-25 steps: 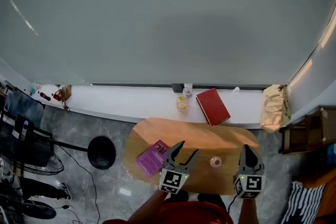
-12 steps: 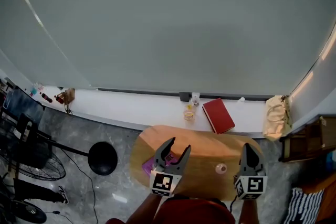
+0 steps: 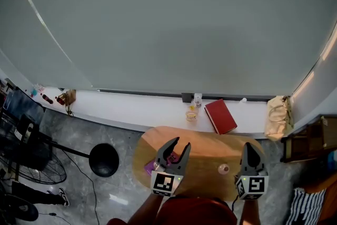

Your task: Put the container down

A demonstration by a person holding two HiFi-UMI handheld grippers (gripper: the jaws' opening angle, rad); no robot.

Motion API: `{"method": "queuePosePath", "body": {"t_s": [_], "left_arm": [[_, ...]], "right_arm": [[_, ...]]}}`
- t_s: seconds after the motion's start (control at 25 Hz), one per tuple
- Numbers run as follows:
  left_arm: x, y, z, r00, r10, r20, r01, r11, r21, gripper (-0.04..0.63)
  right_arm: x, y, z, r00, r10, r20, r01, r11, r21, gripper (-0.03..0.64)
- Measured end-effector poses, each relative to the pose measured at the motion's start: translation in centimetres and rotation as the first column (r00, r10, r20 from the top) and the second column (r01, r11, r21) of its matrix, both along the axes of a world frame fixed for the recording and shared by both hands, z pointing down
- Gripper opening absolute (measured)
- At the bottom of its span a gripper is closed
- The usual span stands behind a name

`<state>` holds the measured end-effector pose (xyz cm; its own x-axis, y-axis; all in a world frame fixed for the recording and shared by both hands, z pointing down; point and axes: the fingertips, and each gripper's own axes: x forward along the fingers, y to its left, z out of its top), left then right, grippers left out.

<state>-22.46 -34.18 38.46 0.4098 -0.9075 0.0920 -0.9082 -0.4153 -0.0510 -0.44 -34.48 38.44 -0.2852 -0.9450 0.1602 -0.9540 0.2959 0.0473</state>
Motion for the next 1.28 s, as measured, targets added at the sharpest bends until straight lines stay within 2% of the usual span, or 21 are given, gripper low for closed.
{"method": "queuePosePath", "body": {"t_s": [0.2, 0.36, 0.6, 1.28], "left_arm": [[0.2, 0.1, -0.2, 1.000, -0.005, 0.011, 0.005, 1.000, 0.006, 0.056], [0.5, 0.2, -0.1, 1.000, -0.007, 0.025, 0.007, 1.000, 0.013, 0.008], [1.0, 0.0, 0.4, 0.999, -0.026, 0.036, 0.026, 0.999, -0.018, 0.006], [2.7, 0.1, 0.5, 0.999, -0.038, 0.025, 0.039, 0.999, -0.025, 0.008]], "right_arm": [[0.0, 0.3, -0.1, 1.000, 0.001, 0.007, -0.001, 1.000, 0.000, -0.004], [0.3, 0.7, -0.4, 1.000, -0.004, -0.010, 0.004, 1.000, 0.003, -0.005], [0.9, 0.7, -0.3, 1.000, 0.003, -0.005, -0.003, 1.000, 0.012, -0.005], [2.4, 0.8, -0.4, 1.000, -0.016, -0.015, 0.016, 1.000, 0.012, -0.003]]}}
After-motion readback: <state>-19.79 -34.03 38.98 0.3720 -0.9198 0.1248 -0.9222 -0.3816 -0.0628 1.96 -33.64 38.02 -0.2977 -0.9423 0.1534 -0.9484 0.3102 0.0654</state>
